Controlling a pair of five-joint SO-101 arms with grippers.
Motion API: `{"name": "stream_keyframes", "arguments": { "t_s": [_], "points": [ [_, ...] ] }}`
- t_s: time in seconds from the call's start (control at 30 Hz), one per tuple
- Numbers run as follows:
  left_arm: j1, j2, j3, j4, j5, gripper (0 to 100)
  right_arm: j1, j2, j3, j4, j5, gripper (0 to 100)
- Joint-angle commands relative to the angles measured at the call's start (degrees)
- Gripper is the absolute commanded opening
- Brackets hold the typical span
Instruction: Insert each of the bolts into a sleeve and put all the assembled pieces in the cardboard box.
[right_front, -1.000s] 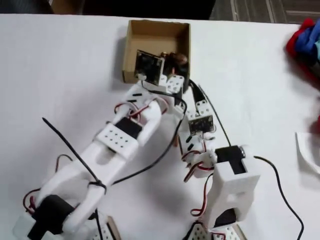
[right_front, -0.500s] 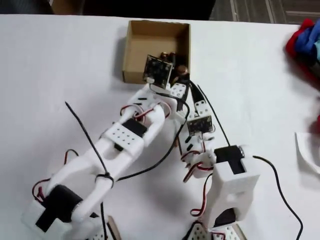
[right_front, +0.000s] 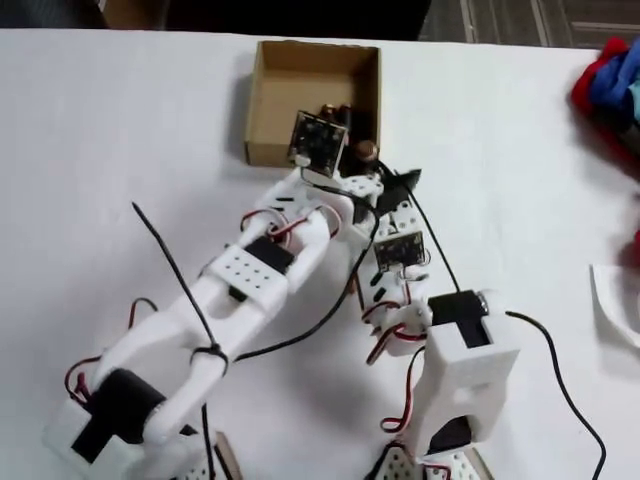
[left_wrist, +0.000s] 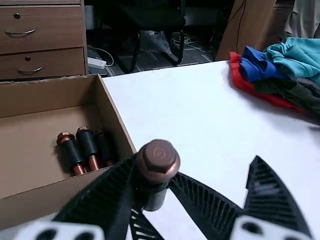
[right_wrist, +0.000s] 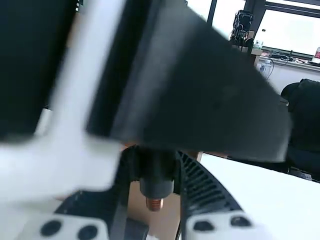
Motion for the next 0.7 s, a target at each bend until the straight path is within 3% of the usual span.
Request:
{"name": "stream_keyframes", "arguments": {
  "t_s": [0.0, 0.33, 0.67],
  "points": [
    [0.1, -1.5, -5.1, 0.2, 0.3, 33, 0.0, -0.1, -1.8, -1.0, 0.4, 2.1],
    [-4.9, -1.5, -6.1, 0.3, -0.1, 33, 0.0, -0.3, -0.5, -1.3, 0.4, 2.1],
    [-5.4, -1.4, -6.1, 0.3, 0.0, 33, 0.0, -0.5, -0.5, -1.4, 0.4, 2.1]
  ]
}}
